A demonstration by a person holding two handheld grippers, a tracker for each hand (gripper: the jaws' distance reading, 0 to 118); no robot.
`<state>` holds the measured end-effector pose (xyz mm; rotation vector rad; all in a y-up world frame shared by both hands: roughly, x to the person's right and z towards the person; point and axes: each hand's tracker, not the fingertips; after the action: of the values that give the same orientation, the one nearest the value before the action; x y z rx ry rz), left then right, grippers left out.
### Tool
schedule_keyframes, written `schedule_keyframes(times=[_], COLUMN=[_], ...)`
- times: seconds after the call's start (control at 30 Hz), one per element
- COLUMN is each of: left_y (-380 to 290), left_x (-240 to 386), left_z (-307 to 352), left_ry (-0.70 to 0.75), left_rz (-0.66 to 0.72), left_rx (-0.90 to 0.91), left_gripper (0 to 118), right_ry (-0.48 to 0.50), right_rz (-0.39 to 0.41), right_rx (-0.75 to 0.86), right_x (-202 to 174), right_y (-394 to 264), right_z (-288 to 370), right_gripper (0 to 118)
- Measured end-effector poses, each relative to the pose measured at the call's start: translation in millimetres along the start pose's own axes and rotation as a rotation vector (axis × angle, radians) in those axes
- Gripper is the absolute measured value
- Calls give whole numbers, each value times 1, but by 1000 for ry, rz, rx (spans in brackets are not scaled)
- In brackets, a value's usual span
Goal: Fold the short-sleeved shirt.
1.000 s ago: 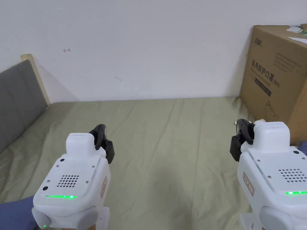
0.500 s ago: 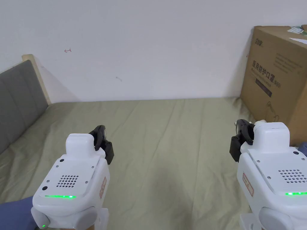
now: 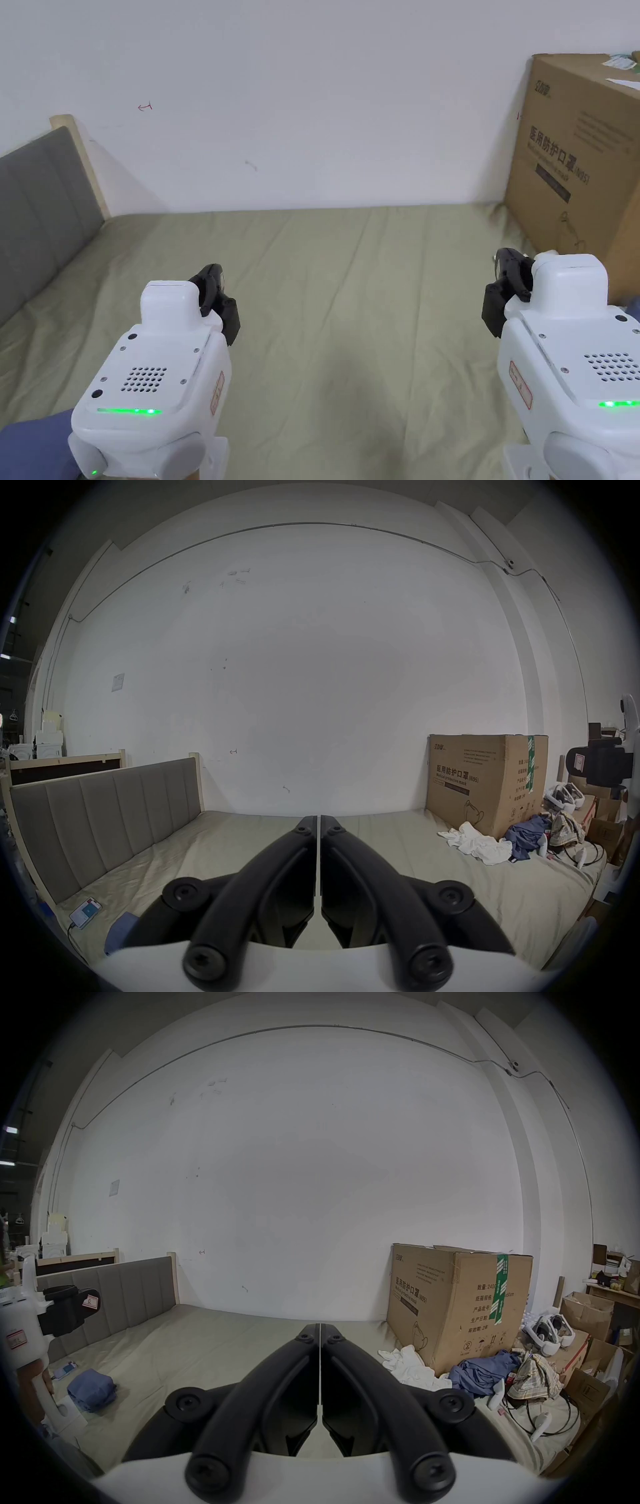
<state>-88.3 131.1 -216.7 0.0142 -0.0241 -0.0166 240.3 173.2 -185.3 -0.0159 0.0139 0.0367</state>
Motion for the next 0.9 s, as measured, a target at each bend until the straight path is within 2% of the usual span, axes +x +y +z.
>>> schedule_keyframes(times=[0.27, 0.33, 0.37, 0.4, 0.43, 0.47, 0.5, 0.53, 0.57, 0.6, 0.67, 0.9], left_y=[0, 0, 0, 0, 0, -1, -1, -2, -1, -1, -2, -4], left_x=[1, 1, 1, 0, 0, 0, 0, -1, -1, 0, 0, -2], left_z=[0, 1, 1, 1, 1, 1, 3, 4, 4, 4, 3, 4], left_ry=[2, 12, 19, 22, 22, 22, 20, 17, 16, 17, 22, 28], left_rz=[-2, 2, 2, 0, -2, -4, -8, -10, -8, -10, -7, 0], left_rx=[1, 7, 10, 10, 6, -1, 16, 19, 17, 12, 1, 6], left_gripper=[5, 5, 10, 33, 64, 85, 86, 86, 87, 97, 117, 118], right_ry=[0, -2, -1, -1, -3, -7, -8, -15, -19, -22, -29, -33], right_rz=[1, 1, 1, 0, 0, 1, 0, 1, 3, 2, 2, -8], right_rx=[1, 0, -2, -4, -6, -6, -9, -18, -24, -22, -10, -14], right_x=[-1, -1, -1, -1, -1, -1, -1, -2, -3, -3, -3, -2], right_y=[1, 0, 0, 0, 0, -1, -1, -1, -1, -2, -4, -3], right_z=[1, 1, 0, 0, 0, 0, -1, -1, -2, -2, 0, 0], right_gripper=[3, 9, 14, 21, 30, 44, 76, 98, 113, 118, 118, 118])
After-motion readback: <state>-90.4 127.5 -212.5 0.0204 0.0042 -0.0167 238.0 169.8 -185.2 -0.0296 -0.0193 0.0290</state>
